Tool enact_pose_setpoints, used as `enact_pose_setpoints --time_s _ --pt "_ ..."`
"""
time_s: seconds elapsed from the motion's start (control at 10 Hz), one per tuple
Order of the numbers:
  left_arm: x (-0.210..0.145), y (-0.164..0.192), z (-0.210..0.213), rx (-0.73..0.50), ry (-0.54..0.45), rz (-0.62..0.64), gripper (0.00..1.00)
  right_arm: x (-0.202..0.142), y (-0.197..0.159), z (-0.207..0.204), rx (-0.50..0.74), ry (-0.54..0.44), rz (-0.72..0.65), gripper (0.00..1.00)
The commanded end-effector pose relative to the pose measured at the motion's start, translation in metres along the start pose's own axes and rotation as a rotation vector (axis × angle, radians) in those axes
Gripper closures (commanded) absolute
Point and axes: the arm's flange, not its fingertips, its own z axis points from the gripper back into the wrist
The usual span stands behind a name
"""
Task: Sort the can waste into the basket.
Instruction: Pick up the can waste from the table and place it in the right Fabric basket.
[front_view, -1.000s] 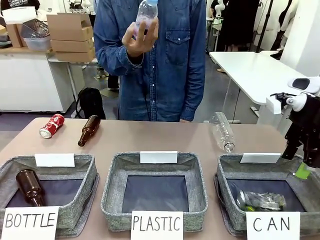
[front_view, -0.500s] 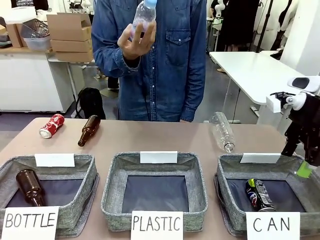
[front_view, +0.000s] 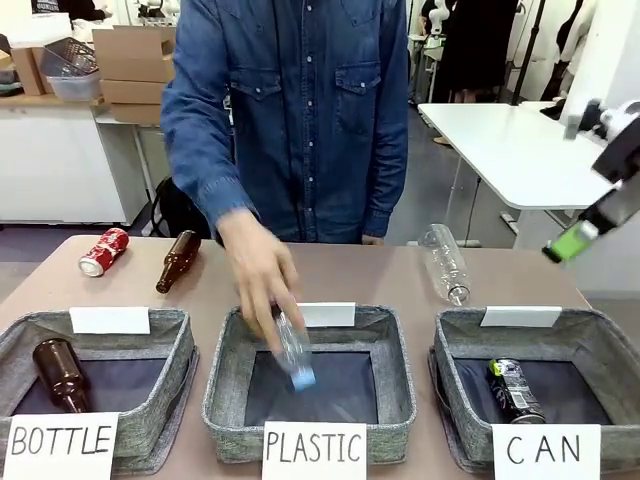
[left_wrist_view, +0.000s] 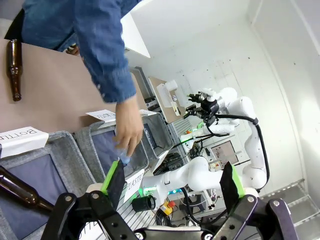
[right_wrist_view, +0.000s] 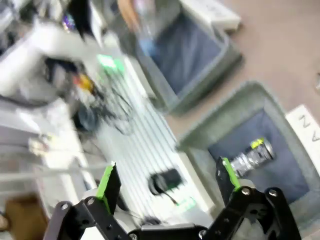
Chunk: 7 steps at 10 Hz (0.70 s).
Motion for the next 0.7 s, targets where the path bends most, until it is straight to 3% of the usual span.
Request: enact_pose_setpoints --time_s 0.0,0.2,0.3,0.4,0.5,0.6 --pt "0.003 -0.002 -0.002 -0.019 -0.009 -0.019 0.00 0.014 -0.007 0.006 0.342 -0.874 -0.559 0.00" --pt "0.003 -0.002 -0.002 -0.019 -0.009 -0.019 0.00 0.012 -0.027 0.018 0.428 -1.144 -0.711 0.00" --pt "0.003 -0.002 -0.002 -0.019 -0.009 -0.019 0.00 0.010 -0.031 0.021 0.450 -1.226 -0.689 0.00" --pt "0.003 -0.002 -0.002 -0.019 -0.009 -0.019 0.00 0.010 -0.033 0.022 0.419 -1.288 -0.669 0.00" --pt "0.003 -0.002 -0.002 -0.019 -0.009 -0.019 0.00 0.016 -0.035 0.018 0.286 -1.300 -0.606 0.00" --pt "0.003 -0.002 -0.002 -0.019 -0.009 -0.019 0.00 0.004 -0.047 0.036 0.332 -0.562 -0.513 0.00"
